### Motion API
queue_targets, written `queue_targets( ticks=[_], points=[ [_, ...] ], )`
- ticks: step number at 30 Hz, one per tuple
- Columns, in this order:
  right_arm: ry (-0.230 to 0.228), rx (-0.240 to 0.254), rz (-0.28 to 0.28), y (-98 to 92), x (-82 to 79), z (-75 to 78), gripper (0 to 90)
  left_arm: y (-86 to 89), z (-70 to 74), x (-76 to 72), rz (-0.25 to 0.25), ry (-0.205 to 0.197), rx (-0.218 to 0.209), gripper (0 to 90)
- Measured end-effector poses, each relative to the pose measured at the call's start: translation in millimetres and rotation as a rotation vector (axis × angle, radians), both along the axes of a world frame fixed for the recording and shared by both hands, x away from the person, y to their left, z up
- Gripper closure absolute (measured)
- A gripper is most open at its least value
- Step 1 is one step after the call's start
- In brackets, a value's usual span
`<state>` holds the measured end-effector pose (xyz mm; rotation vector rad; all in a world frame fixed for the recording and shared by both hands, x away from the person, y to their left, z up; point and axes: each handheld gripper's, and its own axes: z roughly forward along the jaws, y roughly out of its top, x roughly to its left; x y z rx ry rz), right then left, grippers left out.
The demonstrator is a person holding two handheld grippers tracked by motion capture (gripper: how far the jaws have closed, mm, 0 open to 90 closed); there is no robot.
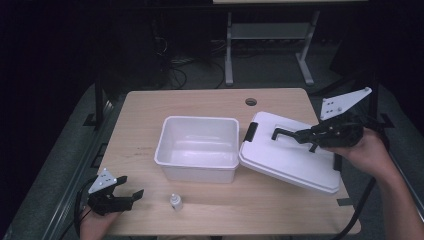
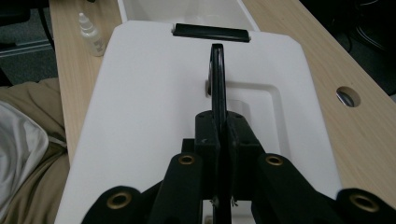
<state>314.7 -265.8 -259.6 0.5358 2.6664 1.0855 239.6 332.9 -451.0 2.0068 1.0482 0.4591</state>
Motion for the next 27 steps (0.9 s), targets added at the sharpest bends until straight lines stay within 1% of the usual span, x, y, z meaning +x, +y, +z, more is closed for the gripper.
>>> queue_targets(
  ticks=[5,6,11,16,18,19,22,23,24,25,27],
  points=[
    [0.003,-0.001,-0.012,-6.8,-1.1,-5.8,84.1,0.0,1.2,-0.5,0.0,-0.005,-0.006,16.6],
    [0.009,0.003,-0.013,-9.2,-1.5,-9.7,84.1,0.0,1.1,-0.3,-0.001,-0.004,-0.006,16.6],
    [0.025,0.005,-0.025,-14.7,-2.2,-16.6,84.1,-0.3,1.0,-0.1,-0.003,-0.004,-0.002,16.6],
    [0.029,0.003,-0.036,-19.8,-2.4,-26.7,84.1,-0.8,1.3,1.0,-0.002,-0.009,-0.01,16.6],
    [0.044,-0.001,-0.043,-21.9,-1.3,-35.4,84.1,-1.2,1.2,0.9,-0.004,-0.009,-0.004,16.6],
    [0.044,-0.001,-0.043,-21.9,-1.3,-35.4,84.1,-1.2,1.2,0.9,-0.004,-0.009,-0.004,16.6],
    [0.062,-0.007,-0.048,-22.6,0.5,-46.8,84.1,-0.8,1.7,0.5,-0.006,-0.012,-0.009,16.6],
    [0.062,-0.007,-0.048,-22.6,0.5,-46.8,84.1,-0.8,1.7,0.5,-0.006,-0.012,-0.009,16.6],
    [0.072,-0.01,-0.051,-22.5,1.7,-52.9,84.1,-0.8,1.9,0.4,-0.006,-0.013,-0.012,16.6],
    [0.072,-0.01,-0.051,-22.5,1.7,-52.9,84.1,-0.8,1.9,0.3,-0.004,-0.014,-0.015,16.6],
    [0.086,-0.012,-0.056,-22.6,3.0,-59.7,84.1,-0.8,1.8,0.4,-0.007,-0.012,-0.011,16.6]
  ],
)
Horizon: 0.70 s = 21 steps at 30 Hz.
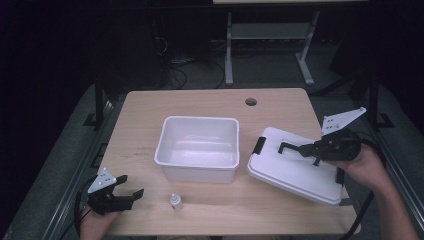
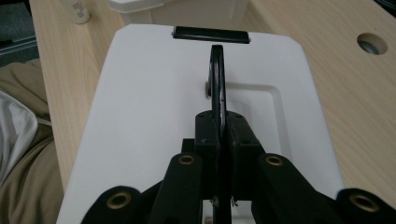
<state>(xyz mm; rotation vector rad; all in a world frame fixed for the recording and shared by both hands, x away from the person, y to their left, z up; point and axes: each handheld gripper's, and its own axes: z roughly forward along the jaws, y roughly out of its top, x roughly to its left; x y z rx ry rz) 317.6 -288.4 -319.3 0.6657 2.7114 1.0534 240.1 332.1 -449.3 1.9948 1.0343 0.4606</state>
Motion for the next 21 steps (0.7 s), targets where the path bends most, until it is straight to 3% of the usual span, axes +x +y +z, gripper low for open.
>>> queue_targets(
  ticks=[14,21],
  points=[
    [0.073,0.018,-0.009,3.8,9.4,-43.8,84.0,-0.1,-0.8,-0.7,-0.002,0.004,0.001,16.6],
    [0.096,0.005,-0.03,3.0,13.0,-63.5,84.0,-0.9,-0.3,-1.7,-0.001,0.003,0.007,16.6]
  ],
)
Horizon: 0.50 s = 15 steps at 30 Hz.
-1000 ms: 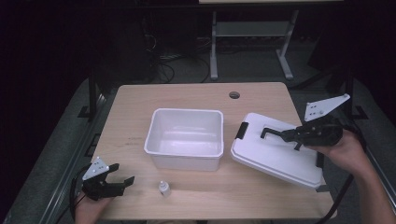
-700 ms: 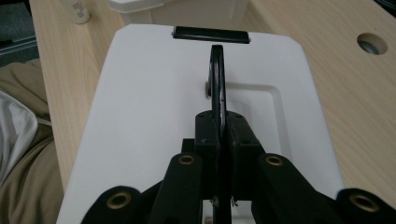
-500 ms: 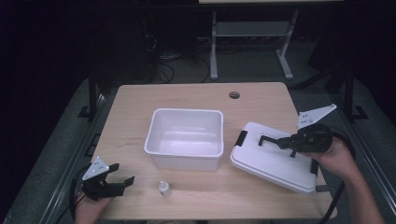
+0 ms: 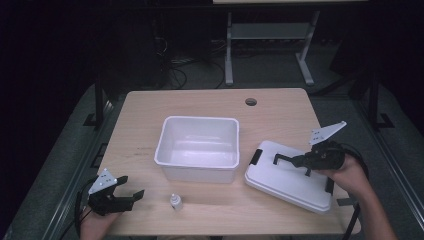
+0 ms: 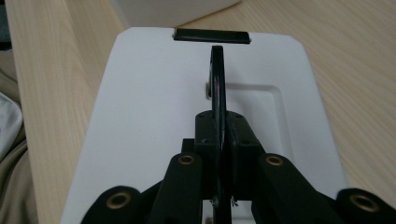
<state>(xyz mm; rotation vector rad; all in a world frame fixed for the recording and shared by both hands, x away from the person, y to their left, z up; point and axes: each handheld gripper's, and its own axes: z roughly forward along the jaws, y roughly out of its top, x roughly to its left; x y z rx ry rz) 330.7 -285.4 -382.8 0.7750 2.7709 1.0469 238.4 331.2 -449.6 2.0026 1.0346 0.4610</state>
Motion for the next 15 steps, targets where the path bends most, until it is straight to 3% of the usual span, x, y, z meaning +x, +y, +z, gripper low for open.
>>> queue_targets(
  ticks=[5,15],
  points=[
    [0.016,-0.02,-0.003,2.3,3.3,-11.4,84.0,0.7,-0.5,0.2,0.001,0.002,0.005,16.6],
    [0.041,0.0,-0.015,1.8,5.4,-25.6,83.9,1.3,0.0,0.1,0.001,-0.002,0.005,16.6]
  ],
)
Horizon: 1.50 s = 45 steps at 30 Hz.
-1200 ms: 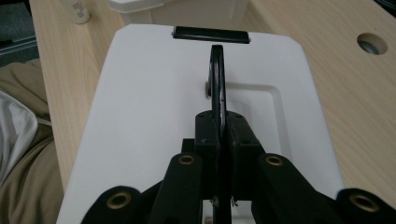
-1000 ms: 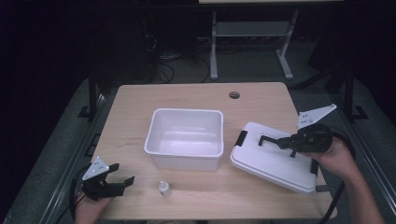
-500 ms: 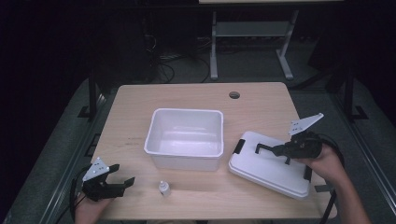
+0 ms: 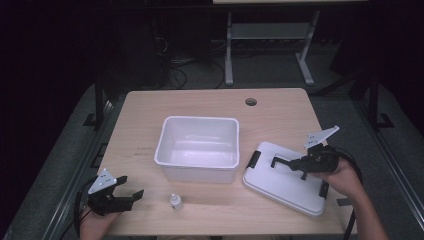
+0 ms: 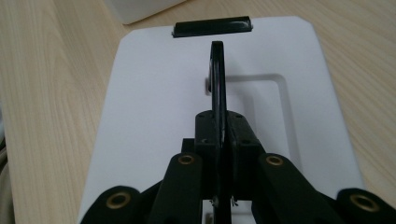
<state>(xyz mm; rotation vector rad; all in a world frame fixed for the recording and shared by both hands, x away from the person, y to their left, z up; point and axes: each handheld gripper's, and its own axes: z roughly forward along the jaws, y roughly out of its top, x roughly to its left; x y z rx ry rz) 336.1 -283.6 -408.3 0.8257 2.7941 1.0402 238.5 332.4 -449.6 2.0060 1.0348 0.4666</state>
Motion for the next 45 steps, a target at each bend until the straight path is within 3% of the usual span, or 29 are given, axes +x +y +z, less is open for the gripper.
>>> queue_targets(
  ticks=[16,23,25,29,36,41,45],
  points=[
    [-0.013,0.013,-0.021,-1.7,-9.0,-5.5,81.4,-2.0,-0.1,-0.3,-0.003,-0.002,0.011,16.6],
    [-0.024,0.021,-0.019,1.2,-17.9,-0.7,71.6,-2.9,-0.3,0.2,-0.008,-0.001,0.009,16.6],
    [-0.034,0.031,-0.025,2.2,-21.9,0.0,64.6,-2.9,-0.9,0.5,-0.007,0.002,0.01,16.6],
    [-0.041,0.037,-0.027,5.1,-26.2,0.2,61.3,-1.8,-1.4,0.9,-0.002,0.007,0.008,16.6],
    [-0.079,0.05,-0.018,10.8,-37.2,5.4,57.2,-1.6,-1.6,0.9,-0.005,0.009,0.008,16.6],
    [-0.14,0.052,-0.02,14.7,-49.2,13.2,53.3,-1.8,-1.3,2.1,-0.011,0.011,0.005,16.6],
    [-0.15,0.066,-0.015,16.2,-56.7,14.2,51.3,-0.1,-0.5,3.7,-0.011,0.01,0.003,16.6]
  ],
)
